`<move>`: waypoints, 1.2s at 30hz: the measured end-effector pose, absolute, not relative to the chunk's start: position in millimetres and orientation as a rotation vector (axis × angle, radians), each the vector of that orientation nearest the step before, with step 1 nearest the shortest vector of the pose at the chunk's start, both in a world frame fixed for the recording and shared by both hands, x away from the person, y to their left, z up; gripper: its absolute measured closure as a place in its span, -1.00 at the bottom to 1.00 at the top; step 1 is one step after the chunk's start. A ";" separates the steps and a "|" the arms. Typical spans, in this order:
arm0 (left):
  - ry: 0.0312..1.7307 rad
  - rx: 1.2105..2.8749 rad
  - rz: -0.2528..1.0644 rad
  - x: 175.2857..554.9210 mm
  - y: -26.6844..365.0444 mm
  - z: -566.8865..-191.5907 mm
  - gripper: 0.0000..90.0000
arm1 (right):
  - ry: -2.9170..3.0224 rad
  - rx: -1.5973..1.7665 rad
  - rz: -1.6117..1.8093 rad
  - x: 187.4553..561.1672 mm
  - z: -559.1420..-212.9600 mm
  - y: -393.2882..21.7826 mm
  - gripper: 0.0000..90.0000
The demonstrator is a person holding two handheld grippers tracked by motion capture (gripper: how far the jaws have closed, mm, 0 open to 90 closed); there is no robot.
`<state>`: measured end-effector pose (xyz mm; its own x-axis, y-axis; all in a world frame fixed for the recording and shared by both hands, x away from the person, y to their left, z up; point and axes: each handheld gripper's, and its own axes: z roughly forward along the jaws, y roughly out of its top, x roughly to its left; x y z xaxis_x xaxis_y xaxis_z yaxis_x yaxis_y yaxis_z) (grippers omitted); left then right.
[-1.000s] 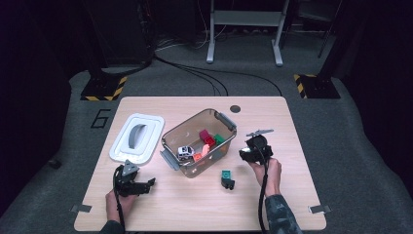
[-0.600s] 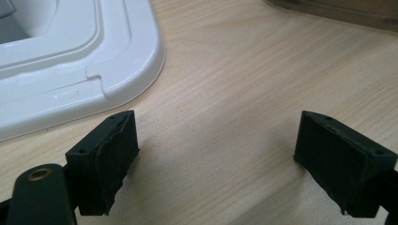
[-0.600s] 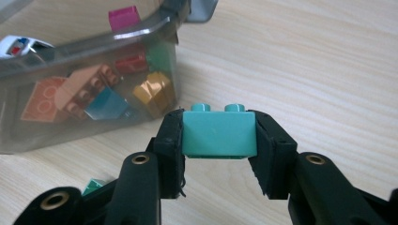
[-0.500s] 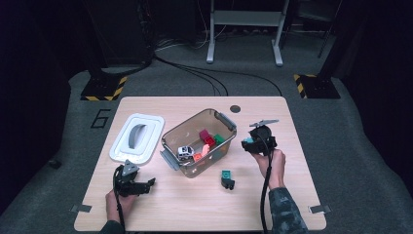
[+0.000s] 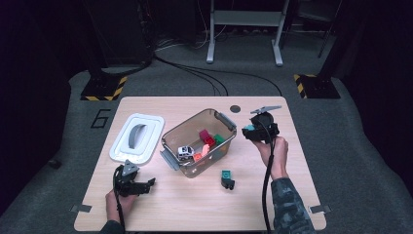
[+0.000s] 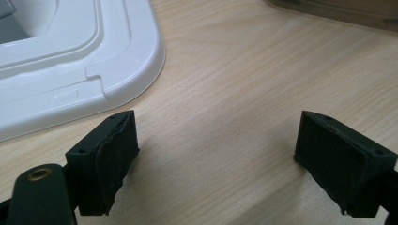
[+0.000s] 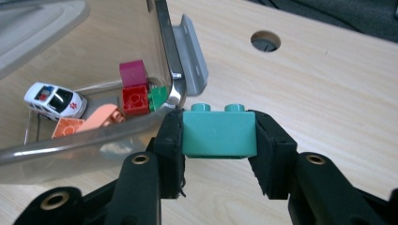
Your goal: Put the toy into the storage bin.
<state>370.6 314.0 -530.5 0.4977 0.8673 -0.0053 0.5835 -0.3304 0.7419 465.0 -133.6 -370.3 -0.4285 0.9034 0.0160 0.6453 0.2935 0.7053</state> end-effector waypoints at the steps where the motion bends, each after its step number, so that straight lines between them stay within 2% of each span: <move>1: 1.188 2.041 0.526 370.6 313.8 -530.8 -0.70 | 2.182 1.383 0.917 466.2 -366.7 -132.8 0.31; 15: 1.188 2.041 0.527 370.7 313.8 -530.9 -0.70 | 2.222 1.302 0.943 480.9 -344.0 -106.2 0.31; 36: 1.188 2.040 0.526 370.7 313.8 -530.9 -0.70 | 2.449 1.217 0.923 479.7 -375.0 -49.7 0.31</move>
